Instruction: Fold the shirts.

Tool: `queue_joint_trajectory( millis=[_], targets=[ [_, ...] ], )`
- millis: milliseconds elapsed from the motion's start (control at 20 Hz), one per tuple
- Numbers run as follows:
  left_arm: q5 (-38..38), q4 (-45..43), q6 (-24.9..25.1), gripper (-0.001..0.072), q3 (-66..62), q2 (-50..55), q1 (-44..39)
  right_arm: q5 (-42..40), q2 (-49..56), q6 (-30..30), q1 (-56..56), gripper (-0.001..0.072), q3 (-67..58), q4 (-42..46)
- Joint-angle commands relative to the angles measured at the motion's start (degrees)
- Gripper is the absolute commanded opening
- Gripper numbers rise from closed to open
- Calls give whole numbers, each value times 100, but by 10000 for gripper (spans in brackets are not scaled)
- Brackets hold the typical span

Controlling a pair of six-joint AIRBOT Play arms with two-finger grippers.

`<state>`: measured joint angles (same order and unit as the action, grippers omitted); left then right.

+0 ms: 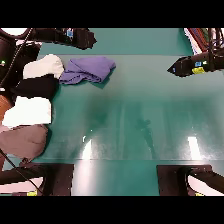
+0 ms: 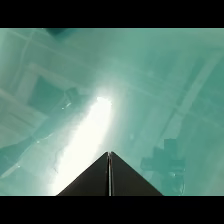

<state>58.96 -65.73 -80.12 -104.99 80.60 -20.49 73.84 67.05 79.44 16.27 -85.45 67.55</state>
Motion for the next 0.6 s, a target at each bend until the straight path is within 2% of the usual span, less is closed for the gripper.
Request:
queue_joint_trajectory(
  millis=[0, 450, 550],
  targets=[
    [0, 2, 0, 24, 7, 0, 0, -22, -7, 2, 4, 14, 28, -9],
    [-4, 2, 2, 24, 4, -2, 2, -83, 13, 2, 4, 14, 442, -9],
    [-4, 2, 0, 24, 4, -2, 0, -490, 13, 2, 4, 14, 557, -9]
  ],
)
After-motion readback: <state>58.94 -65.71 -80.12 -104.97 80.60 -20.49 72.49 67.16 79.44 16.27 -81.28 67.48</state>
